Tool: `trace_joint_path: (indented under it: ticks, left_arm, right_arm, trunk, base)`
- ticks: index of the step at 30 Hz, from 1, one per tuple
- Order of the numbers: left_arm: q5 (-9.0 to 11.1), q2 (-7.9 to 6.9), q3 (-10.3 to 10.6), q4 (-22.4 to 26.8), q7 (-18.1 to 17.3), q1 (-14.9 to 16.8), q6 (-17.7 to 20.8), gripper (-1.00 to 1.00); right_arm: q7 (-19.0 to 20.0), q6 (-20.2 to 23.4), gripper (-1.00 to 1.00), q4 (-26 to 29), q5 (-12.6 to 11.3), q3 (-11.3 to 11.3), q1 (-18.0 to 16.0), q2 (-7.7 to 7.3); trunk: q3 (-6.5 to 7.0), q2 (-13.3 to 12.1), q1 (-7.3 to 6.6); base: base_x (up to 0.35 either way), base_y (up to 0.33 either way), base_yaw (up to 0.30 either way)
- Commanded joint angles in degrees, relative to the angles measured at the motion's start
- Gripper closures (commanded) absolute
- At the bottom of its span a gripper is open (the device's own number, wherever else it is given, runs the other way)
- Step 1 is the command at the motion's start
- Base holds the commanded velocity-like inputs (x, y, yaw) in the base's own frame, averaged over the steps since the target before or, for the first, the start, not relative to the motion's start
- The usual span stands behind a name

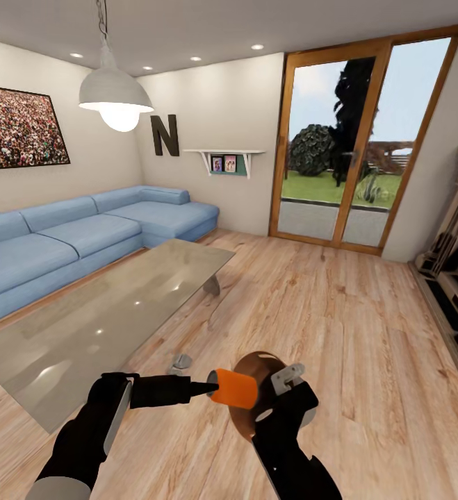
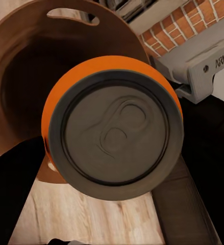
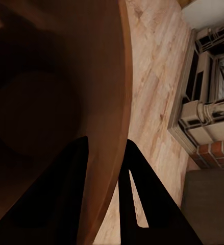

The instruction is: Put the three can of soda from the living room inside the tash can in the kitchen.

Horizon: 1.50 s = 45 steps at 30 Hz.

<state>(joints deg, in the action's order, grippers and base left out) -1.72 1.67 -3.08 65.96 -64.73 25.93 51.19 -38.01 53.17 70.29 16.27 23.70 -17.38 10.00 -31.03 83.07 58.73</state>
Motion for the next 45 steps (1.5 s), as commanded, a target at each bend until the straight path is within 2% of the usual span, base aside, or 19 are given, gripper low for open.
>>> trace_joint_path:
  ticks: [1, 16, 21, 26, 33, 34, 45]
  left_arm:
    - [0.02, 0.0, 0.0, -0.01, 0.0, 0.0, -0.14, 1.0]
    - [-0.04, 0.04, 0.0, -0.11, 0.04, 0.0, -0.72, 1.0]
    - [-0.04, 0.08, 0.0, -0.17, 0.05, 0.0, -0.74, 1.0]
    - [-0.06, 0.27, 0.0, -0.54, 0.05, 0.0, -0.74, 1.0]
    - [-0.76, 0.36, 0.0, -0.9, 0.05, -0.01, -0.74, 1.0]
    - [-0.79, 0.38, 0.0, -0.9, 0.05, -0.01, -0.74, -1.0]
    - [-0.92, 0.41, 0.0, -0.92, 0.05, 0.0, -0.83, -1.0]
  right_arm:
    - [0.04, 0.68, 1.0, 0.08, 2.06, 0.07, -0.02, 0.0]
    - [0.04, 1.64, 1.0, 0.4, 2.01, 0.5, -0.04, 0.0]
    - [0.04, 1.76, 1.0, 0.54, 2.01, 1.89, -0.08, 0.0]
    - [0.04, 1.83, 1.0, 0.55, 2.01, 2.17, -0.09, 0.0]
    - [0.04, 1.85, 1.0, 0.55, 2.01, 2.23, -0.1, 0.0]
    - [0.04, 1.85, 1.0, 0.55, 2.01, 2.23, -0.1, 0.0]
    - [0.04, 1.87, 1.0, 0.65, 1.91, 2.23, -0.11, 0.0]
  trunk:
    - [0.01, 0.0, 0.0]
    - [0.01, 0.0, 0.0]
    - [0.01, 0.0, 0.0]
    - [0.01, 0.0, 0.0]
    - [0.01, 0.0, 0.0]
    - [0.01, 0.0, 0.0]
    - [0.01, 0.0, 0.0]
  base:
    - [0.0, 0.0, 0.0]
    - [0.0, 0.0, 0.0]
    - [0.0, 0.0, 0.0]
    - [0.0, 0.0, 0.0]
    - [0.0, 0.0, 0.0]
    - [0.0, 0.0, 0.0]
    - [0.0, 0.0, 0.0]
